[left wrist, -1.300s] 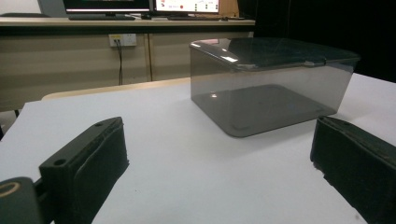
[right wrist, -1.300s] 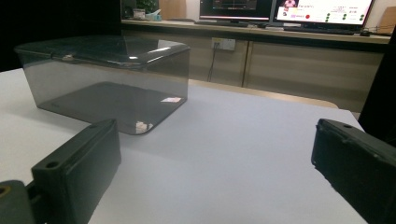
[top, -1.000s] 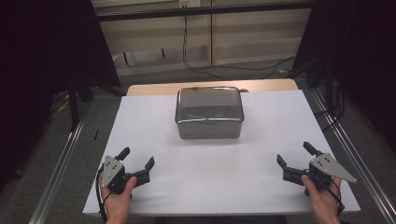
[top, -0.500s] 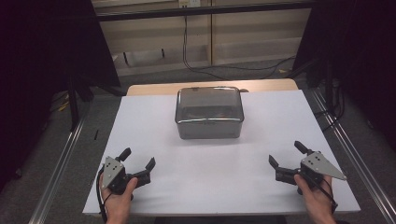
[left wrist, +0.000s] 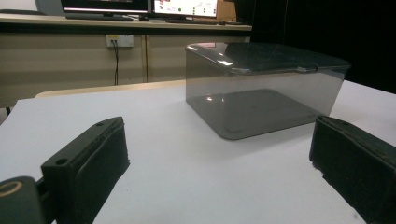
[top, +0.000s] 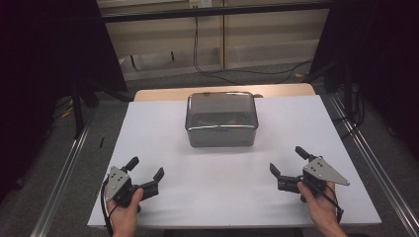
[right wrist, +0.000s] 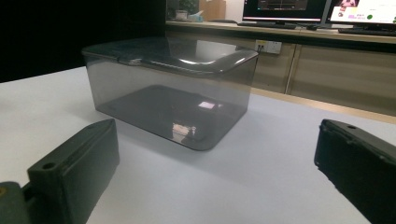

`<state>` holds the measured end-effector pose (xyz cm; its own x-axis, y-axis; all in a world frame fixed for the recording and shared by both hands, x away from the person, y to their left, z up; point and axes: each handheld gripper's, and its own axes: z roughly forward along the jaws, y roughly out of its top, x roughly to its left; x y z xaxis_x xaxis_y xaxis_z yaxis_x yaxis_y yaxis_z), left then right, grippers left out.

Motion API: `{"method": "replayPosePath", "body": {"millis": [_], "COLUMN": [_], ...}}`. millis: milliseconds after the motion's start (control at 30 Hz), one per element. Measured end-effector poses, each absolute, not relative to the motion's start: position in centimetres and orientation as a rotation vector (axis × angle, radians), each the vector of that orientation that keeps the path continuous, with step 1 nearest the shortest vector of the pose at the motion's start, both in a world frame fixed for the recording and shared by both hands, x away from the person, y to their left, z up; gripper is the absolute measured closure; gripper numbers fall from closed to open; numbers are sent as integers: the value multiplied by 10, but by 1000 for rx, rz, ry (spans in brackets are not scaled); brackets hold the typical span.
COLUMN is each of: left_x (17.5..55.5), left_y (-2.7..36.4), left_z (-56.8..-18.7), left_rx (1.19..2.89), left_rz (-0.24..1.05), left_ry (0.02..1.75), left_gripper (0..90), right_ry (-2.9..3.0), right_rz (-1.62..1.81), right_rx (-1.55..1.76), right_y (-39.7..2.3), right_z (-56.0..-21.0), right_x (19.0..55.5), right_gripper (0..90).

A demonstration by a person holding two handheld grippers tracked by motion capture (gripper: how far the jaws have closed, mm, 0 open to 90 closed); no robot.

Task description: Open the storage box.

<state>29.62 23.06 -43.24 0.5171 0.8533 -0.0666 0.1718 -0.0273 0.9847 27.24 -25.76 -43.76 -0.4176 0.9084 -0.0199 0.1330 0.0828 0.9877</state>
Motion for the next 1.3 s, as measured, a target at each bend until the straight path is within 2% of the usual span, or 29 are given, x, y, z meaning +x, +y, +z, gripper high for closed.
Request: {"method": "replayPosePath", "body": {"millis": [933,1300], "left_x": [295,299], "left_y": [227,228], "left_z": [-432,-435], "left_rx": [1543,1557], "left_rz": [691,690], "left_ry": [908,927], "left_gripper": [45,45], "right_ry": [1770,1778], "right_rz": [1441,1394], "right_rx": [953,927], "right_y": [-199,-187], "right_z": [-430,-427], "right_x": [303,325], "right_gripper": [0,4]}}
